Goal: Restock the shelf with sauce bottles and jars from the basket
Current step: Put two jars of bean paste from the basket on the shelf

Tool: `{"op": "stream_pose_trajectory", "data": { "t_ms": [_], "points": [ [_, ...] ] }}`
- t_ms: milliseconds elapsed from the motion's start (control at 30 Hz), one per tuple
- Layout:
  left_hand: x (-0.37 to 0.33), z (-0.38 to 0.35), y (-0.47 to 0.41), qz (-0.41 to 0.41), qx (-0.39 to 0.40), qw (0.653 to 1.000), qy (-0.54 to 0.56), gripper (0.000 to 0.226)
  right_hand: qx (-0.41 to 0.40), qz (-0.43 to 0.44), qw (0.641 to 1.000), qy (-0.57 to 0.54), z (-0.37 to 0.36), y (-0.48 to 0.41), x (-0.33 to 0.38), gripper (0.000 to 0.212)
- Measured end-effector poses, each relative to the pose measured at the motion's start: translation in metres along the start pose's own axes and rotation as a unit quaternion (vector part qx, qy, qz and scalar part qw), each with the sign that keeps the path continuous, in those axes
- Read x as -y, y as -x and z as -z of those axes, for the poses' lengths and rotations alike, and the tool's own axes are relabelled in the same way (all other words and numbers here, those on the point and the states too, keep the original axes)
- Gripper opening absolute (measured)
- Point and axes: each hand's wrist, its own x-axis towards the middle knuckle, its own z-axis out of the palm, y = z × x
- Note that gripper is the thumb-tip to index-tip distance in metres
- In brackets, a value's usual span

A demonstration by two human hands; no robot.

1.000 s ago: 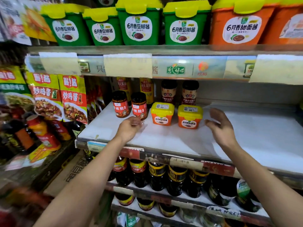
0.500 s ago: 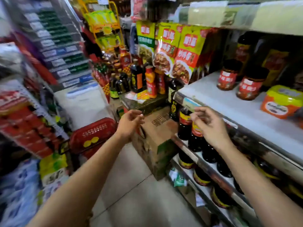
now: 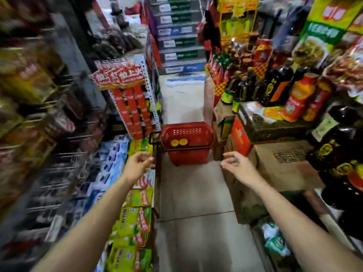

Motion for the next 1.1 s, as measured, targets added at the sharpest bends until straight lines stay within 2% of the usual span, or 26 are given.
{"op": "stream_pose_trajectory", "data": {
  "t_ms": [200, 467, 633, 833, 900, 967, 1100],
  "points": [
    [0.030, 0.027, -0.048, 0.039, -0.034, 0.999, 0.012, 0.026, 0.040, -0.031, 0.999, 0.020, -0.036, -0.064, -0.012, 0.030],
    [0.023, 0.000, -0.145, 0.080, 0.006, 0.996, 0.031, 0.019, 0.078, -0.067, 0.994, 0.023, -0.047, -0.179, -0.030, 0.026],
    [-0.006, -0.023, -0.248, 0.131, 0.025, 0.990, 0.035, 0.012, 0.092, -0.096, 0.991, 0.018, -0.047, -0.289, -0.042, 0.018],
    [-0.039, -0.048, -0.368, 0.143, 0.048, 0.988, 0.016, 0.009, 0.104, -0.130, 0.986, 0.009, -0.058, -0.399, -0.038, 0.018],
    [-0.035, -0.056, -0.394, 0.158, 0.065, 0.985, 0.025, 0.005, 0.117, -0.137, 0.984, 0.013, -0.067, -0.427, -0.040, 0.021],
    [-0.023, -0.064, -0.426, 0.186, 0.071, 0.979, 0.042, 0.014, 0.123, -0.150, 0.981, 0.024, -0.077, -0.457, -0.047, 0.022],
    [0.008, -0.077, -0.501, 0.245, 0.073, 0.965, 0.065, 0.012, 0.125, -0.194, 0.973, 0.023, -0.099, -0.518, -0.066, 0.025]
  ]
}}
